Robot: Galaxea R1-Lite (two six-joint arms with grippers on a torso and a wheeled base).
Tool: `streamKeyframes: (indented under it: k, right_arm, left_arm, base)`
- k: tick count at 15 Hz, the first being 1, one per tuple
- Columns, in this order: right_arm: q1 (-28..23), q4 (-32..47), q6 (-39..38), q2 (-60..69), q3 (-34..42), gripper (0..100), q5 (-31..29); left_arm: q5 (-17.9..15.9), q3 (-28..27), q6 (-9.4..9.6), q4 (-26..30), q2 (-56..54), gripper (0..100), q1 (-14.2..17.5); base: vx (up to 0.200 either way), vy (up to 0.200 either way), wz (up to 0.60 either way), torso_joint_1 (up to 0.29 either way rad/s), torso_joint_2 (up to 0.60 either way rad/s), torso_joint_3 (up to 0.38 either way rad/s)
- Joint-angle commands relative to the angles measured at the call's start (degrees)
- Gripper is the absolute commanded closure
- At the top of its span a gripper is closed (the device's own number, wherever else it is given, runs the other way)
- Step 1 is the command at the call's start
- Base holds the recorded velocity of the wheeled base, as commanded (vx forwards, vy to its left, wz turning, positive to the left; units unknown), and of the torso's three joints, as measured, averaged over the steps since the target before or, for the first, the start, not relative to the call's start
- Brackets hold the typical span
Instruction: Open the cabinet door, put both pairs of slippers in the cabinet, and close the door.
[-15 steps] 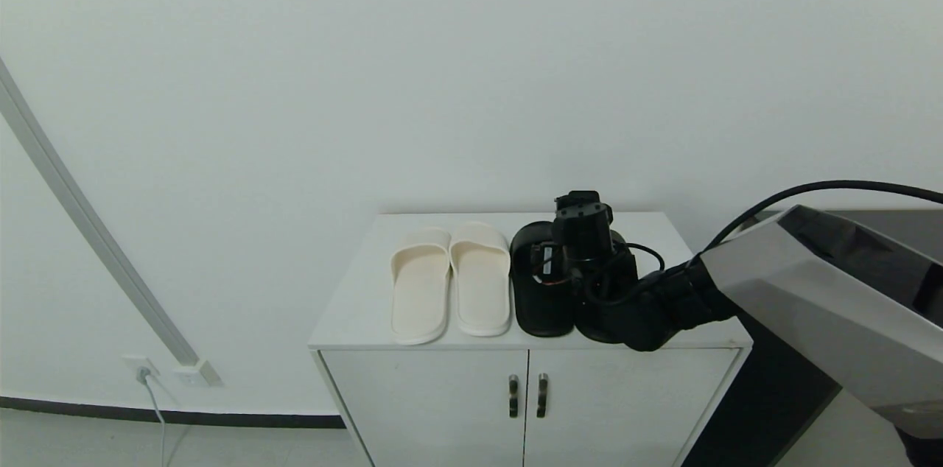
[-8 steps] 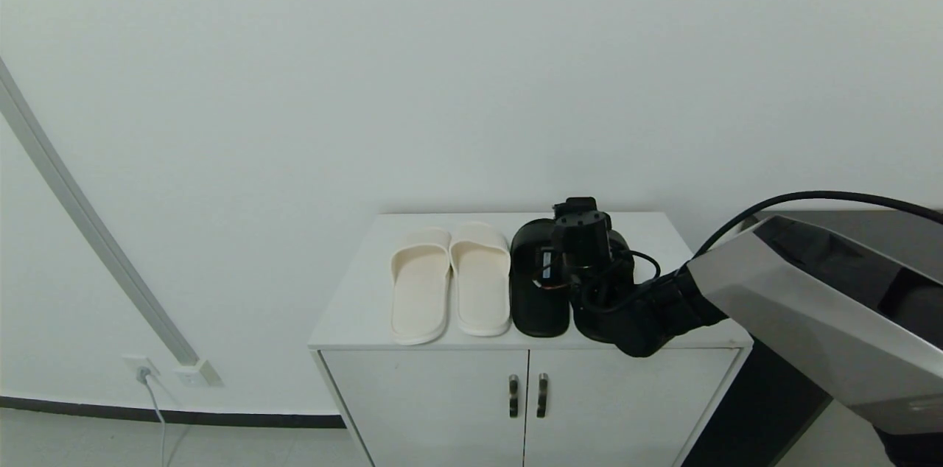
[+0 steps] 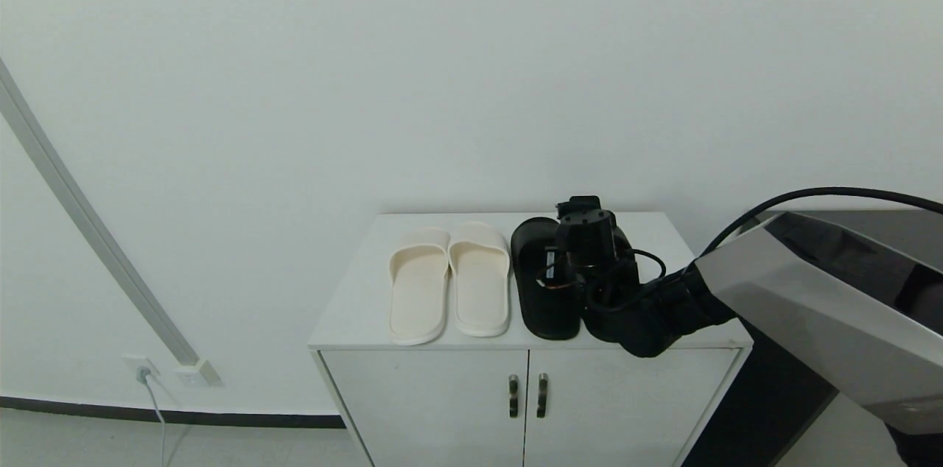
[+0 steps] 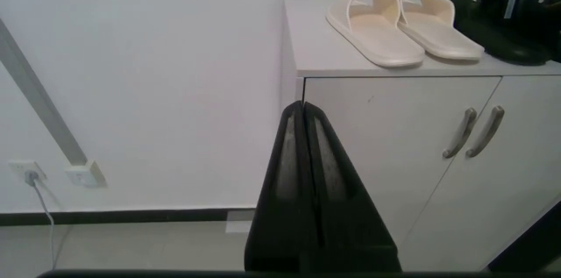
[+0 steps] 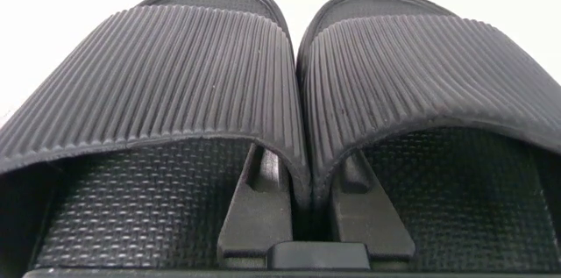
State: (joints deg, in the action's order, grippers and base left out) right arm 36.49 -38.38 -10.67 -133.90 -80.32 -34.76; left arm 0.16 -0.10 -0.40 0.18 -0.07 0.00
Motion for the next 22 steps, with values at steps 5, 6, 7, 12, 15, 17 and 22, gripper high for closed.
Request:
streamKeyframes:
  k: [5, 6, 7, 12, 15, 17, 22]
  right_arm:
    - [0.34, -6.80, 3.37, 8.39, 10.63, 100, -0.14]
    - [0.95, -9.70, 4.69, 11.47, 15.55, 100, 0.39]
    - [1.66, -10.49, 5.04, 13.58, 18.62, 100, 1.18]
    - [8.51, -11.55, 6.36, 31.86, 38.14, 100, 17.62]
    - [12.03, -8.82, 6.62, 40.21, 46.22, 100, 25.97]
    - [12.20, -7.94, 6.45, 43.55, 50.70, 100, 31.77]
    - [12.29, -7.50, 6.36, 44.43, 52.11, 100, 33.88]
  left_arm:
    - [0.02, 0.01, -0.04, -0.01, 0.07, 100, 0.00]
    - [0.02, 0.01, -0.04, -0.01, 0.07, 100, 0.00]
    - [0.02, 0.01, -0.04, -0.01, 0.07, 100, 0.00]
    - [-0.07, 0.01, 0.23, -0.01, 0.07, 100, 0.00]
    - [-0.16, 0.01, 0.31, -0.01, 0.07, 100, 0.00]
    - [-0.16, 0.01, 0.23, -0.01, 0.07, 100, 0.00]
    - [-0.16, 0.01, 0.23, -0.01, 0.07, 100, -0.09]
  base:
    - [0.000, 0.000, 0.00, 0.000, 0.00, 0.000]
    - [0.000, 0.000, 0.00, 0.000, 0.00, 0.000]
    - [0.000, 0.000, 0.00, 0.000, 0.00, 0.000]
    - [0.000, 0.000, 0.00, 0.000, 0.00, 0.000]
    - [0.000, 0.000, 0.00, 0.000, 0.00, 0.000]
    - [0.000, 0.000, 0.00, 0.000, 0.00, 0.000]
    - [0.000, 0.000, 0.00, 0.000, 0.00, 0.000]
